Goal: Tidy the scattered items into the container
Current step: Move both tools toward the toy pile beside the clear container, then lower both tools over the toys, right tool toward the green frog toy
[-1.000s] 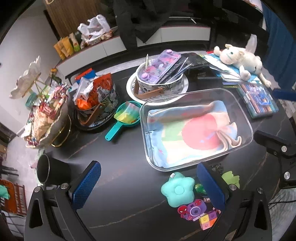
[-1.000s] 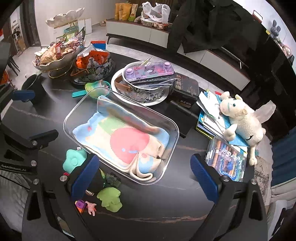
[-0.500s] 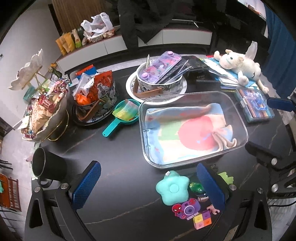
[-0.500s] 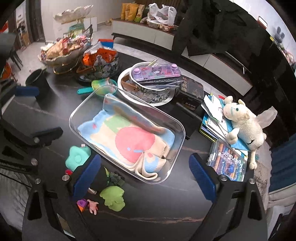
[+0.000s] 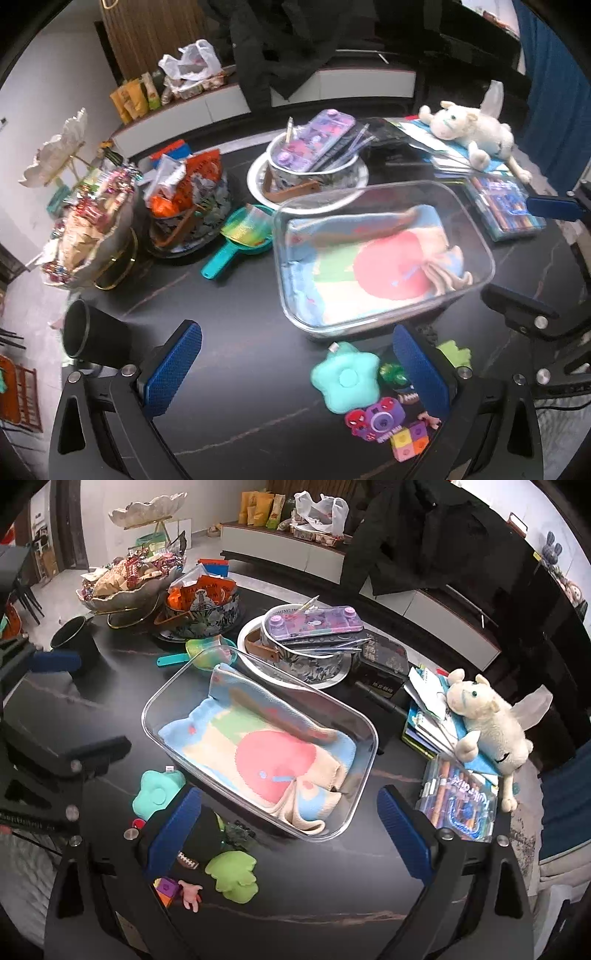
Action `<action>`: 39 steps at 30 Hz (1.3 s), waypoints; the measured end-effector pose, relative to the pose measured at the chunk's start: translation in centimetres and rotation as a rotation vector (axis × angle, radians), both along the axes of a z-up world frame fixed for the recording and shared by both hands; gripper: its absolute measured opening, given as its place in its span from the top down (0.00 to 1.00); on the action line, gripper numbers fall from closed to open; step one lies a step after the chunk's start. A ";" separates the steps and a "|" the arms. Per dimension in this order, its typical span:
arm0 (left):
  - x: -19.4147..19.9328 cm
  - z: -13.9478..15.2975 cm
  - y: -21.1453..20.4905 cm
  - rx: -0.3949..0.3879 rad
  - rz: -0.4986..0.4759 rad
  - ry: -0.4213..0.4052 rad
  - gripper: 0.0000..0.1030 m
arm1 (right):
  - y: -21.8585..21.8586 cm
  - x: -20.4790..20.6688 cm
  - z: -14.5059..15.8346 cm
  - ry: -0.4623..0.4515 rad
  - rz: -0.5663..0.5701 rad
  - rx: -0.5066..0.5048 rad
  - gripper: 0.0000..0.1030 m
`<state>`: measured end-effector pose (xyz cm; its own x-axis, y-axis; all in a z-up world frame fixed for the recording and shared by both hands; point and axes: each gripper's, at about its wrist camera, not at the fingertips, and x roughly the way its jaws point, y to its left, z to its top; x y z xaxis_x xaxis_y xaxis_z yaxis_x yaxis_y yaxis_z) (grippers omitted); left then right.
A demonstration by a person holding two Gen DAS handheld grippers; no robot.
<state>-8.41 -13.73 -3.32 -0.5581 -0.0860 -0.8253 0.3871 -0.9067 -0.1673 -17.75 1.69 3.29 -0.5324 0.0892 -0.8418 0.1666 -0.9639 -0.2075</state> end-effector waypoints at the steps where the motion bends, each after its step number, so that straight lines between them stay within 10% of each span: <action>1: 0.1 0.0 0.0 0.009 0.001 0.005 0.01 | 0.0 0.0 -0.1 0.000 -0.001 -0.003 0.08; 39: 3.4 -1.0 3.1 -0.058 0.046 0.012 0.01 | 1.0 4.3 -0.5 0.030 -0.010 -0.062 0.16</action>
<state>-4.99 -10.62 -4.30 -0.5623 -0.1596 -0.8114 0.4270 -0.8963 -0.1196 -13.46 2.66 2.83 -0.5568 0.0425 -0.8296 0.1516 -0.9767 -0.1518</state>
